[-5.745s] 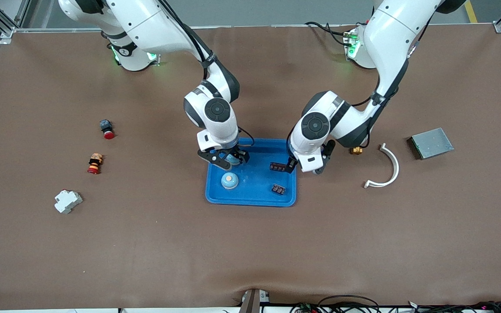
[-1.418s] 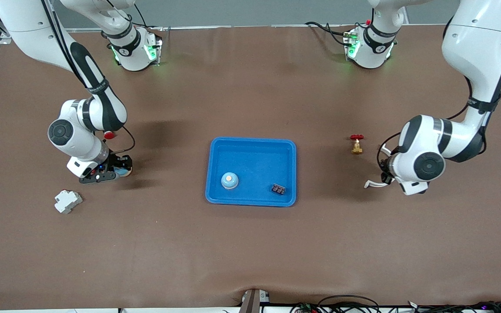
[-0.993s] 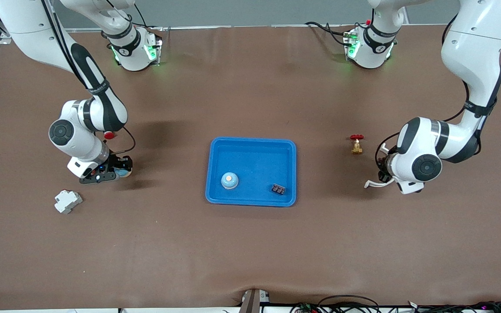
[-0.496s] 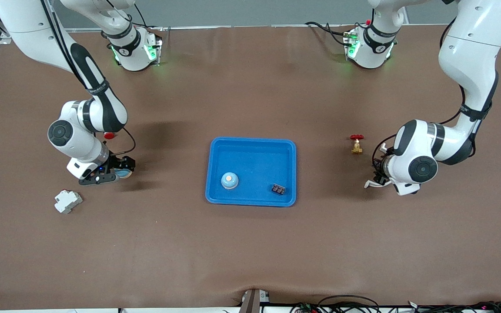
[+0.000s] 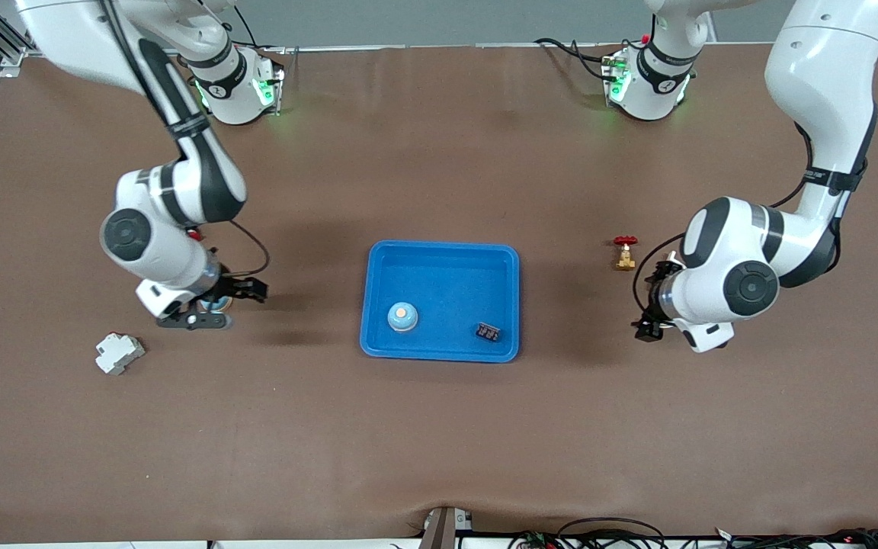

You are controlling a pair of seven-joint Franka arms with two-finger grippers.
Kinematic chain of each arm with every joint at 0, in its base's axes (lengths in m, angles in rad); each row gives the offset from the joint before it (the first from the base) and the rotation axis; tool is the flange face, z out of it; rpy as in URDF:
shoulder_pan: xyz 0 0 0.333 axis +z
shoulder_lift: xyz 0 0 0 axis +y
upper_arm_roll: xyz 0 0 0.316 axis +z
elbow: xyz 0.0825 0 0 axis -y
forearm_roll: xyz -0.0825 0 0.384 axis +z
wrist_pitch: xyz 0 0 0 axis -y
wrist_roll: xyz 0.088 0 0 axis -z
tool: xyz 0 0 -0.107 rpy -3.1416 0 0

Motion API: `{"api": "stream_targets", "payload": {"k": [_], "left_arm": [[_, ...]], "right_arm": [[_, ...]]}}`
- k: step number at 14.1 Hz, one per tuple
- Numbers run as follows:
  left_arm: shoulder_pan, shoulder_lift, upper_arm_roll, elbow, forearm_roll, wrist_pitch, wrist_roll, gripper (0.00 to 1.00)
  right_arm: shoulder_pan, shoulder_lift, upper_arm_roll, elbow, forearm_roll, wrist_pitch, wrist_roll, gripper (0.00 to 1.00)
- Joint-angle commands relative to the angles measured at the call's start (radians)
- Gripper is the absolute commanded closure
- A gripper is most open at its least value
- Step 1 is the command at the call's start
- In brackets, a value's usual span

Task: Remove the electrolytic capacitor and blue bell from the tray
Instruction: 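Set the bell down with the right gripper while the left gripper releases the capacitor, then return the right gripper and the left gripper to the blue tray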

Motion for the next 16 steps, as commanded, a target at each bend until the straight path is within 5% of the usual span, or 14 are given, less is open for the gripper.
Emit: {"api": "stream_targets", "payload": {"k": [1, 6, 16], "left_arm": [[-0.065, 0.069, 0.003, 0.135, -0.015, -0.024, -0.094, 0.00], [-0.194, 0.198, 0.010, 0.333, -0.077, -0.007, -0.254, 0.00], [-0.363, 0.284, 0.014, 0.339, -0.071, 0.226, -0.471, 0.04]], "right_arm": [[0.109, 0.010, -0.007, 0.064, 0.007, -0.013, 0.199, 0.00], [0.224, 0.142, -0.008, 0.237, 0.007, -0.021, 0.423, 0.00], [0.336, 0.369, -0.010, 0.487, -0.002, -0.035, 0.634, 0.00]]}}
